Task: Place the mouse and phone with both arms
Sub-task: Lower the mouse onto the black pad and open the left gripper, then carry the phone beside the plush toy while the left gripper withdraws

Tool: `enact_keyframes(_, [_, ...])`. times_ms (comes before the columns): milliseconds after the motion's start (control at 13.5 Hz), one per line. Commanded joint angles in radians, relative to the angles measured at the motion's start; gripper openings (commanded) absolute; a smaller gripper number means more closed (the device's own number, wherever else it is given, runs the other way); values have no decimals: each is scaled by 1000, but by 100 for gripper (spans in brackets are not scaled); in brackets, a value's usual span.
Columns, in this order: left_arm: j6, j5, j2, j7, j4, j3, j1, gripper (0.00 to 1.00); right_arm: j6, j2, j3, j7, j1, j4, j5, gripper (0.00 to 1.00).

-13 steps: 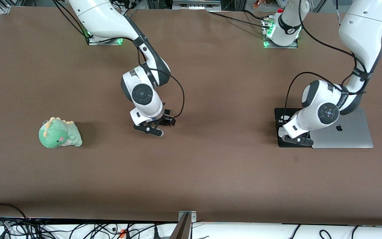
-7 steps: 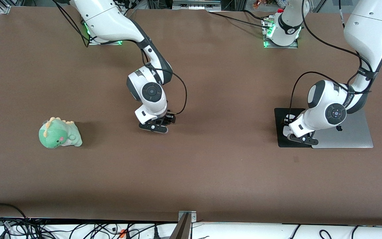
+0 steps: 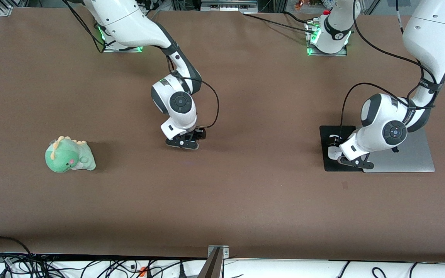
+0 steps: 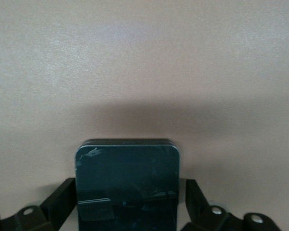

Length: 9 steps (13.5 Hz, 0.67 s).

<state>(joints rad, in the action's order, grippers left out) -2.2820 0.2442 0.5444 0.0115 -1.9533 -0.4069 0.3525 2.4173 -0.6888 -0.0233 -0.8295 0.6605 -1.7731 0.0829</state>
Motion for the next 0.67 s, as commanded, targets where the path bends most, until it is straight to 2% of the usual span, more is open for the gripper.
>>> enact_keyframes(0, [137,21,-33,-5,101,-32,8,100,6,17,-10,-8,11,-40,24,63])
enact_keyframes(74, [195,20,-47,-5,140,-64,17,100,5,17,-10,-4,11,-34,23,47])
enact_keyframes(149, [240,-5,-70,-5,166,-76,31,100,5,17,-10,9,10,-25,20,36])
enact_keyframes(297, [275,-101,-168,-5,169,-76,34,100,-56,20,-10,16,1,15,12,27])
enact_keyframes(446, [340,-120,-275,5,171,-78,34,100,-162,20,-7,62,-28,88,5,23])
enact_keyframes(594, [406,-144,-389,13,171,-76,34,100,-193,20,-7,160,-73,109,1,20])
